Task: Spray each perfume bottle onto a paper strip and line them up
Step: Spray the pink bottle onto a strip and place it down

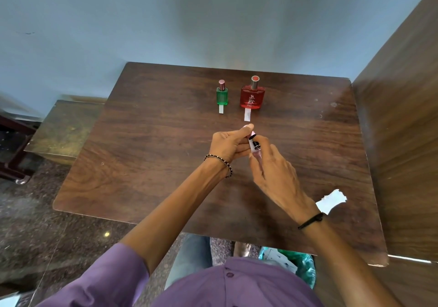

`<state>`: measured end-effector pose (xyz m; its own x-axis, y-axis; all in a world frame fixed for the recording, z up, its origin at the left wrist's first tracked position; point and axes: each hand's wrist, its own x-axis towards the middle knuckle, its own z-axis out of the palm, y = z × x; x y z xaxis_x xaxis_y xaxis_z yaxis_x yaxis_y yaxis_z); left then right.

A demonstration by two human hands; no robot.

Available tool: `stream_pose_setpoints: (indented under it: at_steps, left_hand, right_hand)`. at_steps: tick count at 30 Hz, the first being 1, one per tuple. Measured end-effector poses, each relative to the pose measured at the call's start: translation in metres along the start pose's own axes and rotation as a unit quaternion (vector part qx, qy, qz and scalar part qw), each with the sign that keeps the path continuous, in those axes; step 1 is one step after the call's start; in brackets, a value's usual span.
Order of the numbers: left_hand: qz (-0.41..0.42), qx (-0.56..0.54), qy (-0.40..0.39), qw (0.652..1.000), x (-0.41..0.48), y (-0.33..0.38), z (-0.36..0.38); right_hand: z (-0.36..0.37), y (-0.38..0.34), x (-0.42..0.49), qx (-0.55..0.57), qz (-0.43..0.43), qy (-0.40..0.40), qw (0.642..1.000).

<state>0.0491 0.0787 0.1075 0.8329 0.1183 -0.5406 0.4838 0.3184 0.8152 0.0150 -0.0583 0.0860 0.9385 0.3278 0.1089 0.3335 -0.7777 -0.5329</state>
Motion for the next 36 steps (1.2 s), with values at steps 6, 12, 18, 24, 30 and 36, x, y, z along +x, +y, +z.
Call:
stream_pose_setpoints:
  at_steps: [6,12,18,24,30,36]
  left_hand:
    - [0.000,-0.025,0.000,1.000,0.001,0.001,-0.003]
    - [0.009,0.001,-0.009,1.000,0.001,-0.003,-0.004]
    - [-0.002,0.005,-0.040,0.999,-0.003,-0.004,-0.002]
    - [-0.023,0.028,-0.088,0.995,-0.002,-0.006,-0.004]
    - [-0.047,0.018,-0.124,0.991,0.000,-0.003,-0.003]
    - [-0.048,0.009,-0.133,0.990,0.005,-0.001,0.005]
  right_hand:
    - [-0.008,0.002,-0.007,0.137,0.119,0.027,0.983]
    - [-0.029,-0.002,-0.010,0.218,0.180,0.019,0.959]
    - [-0.028,-0.004,-0.008,0.234,0.189,0.007,0.954]
    - [-0.028,-0.003,-0.007,0.343,0.205,-0.026,0.916]
    - [-0.023,-0.006,-0.008,0.459,0.236,-0.022,0.856]
    - [-0.017,0.001,-0.005,0.569,0.256,0.009,0.782]
